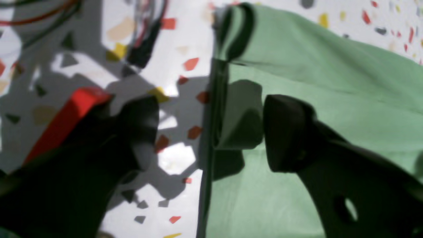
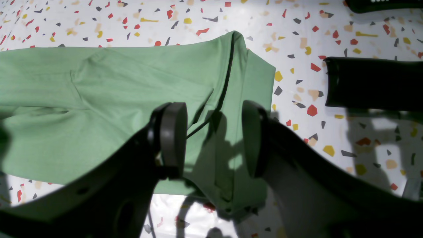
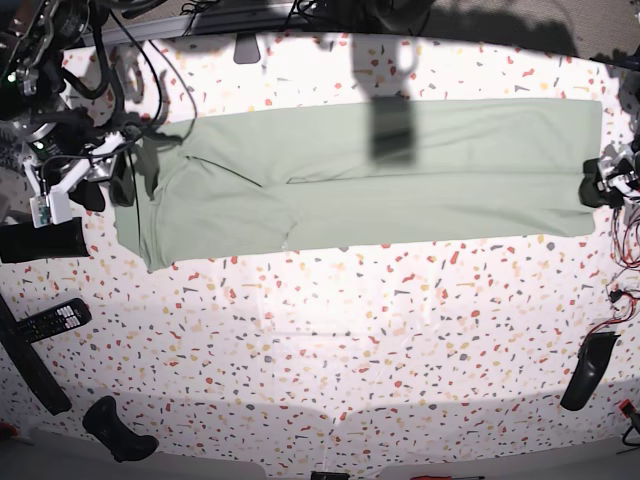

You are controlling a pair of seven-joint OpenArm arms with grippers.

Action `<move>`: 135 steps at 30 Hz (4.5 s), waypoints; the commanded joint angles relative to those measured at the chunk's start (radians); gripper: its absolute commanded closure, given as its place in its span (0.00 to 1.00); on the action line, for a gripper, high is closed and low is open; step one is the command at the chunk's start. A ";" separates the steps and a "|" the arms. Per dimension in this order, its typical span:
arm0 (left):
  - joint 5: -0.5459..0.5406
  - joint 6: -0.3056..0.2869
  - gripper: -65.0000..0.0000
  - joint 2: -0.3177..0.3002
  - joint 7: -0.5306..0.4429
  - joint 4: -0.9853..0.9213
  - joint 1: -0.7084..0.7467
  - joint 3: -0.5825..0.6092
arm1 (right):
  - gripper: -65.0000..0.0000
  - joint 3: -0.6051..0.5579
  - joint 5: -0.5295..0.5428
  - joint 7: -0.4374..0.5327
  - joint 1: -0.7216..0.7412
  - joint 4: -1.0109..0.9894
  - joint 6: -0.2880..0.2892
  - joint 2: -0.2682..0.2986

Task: Fold the T-shirt properly
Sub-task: 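Hold the shirt ends with both grippers, keeping the strip taut, then lift the shirt end with the left gripper and fold it toward the right gripper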

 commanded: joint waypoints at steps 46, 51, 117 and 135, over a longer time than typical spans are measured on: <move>-0.465 -0.212 0.46 -0.024 0.218 -0.147 -0.006 -0.010 | 0.60 0.006 0.011 0.016 0.008 0.019 0.009 0.013; -0.466 -0.212 0.89 -0.024 0.177 -0.147 -0.011 -0.010 | 0.60 0.006 0.011 0.015 0.008 0.019 0.009 0.013; -0.176 -0.092 1.00 0.397 0.346 0.610 0.089 -0.010 | 0.60 0.006 0.108 0.008 0.052 0.078 0.009 0.014; 0.070 -0.092 1.00 0.643 0.226 0.665 0.111 -0.010 | 0.60 0.006 0.108 0.008 0.052 0.078 0.009 0.014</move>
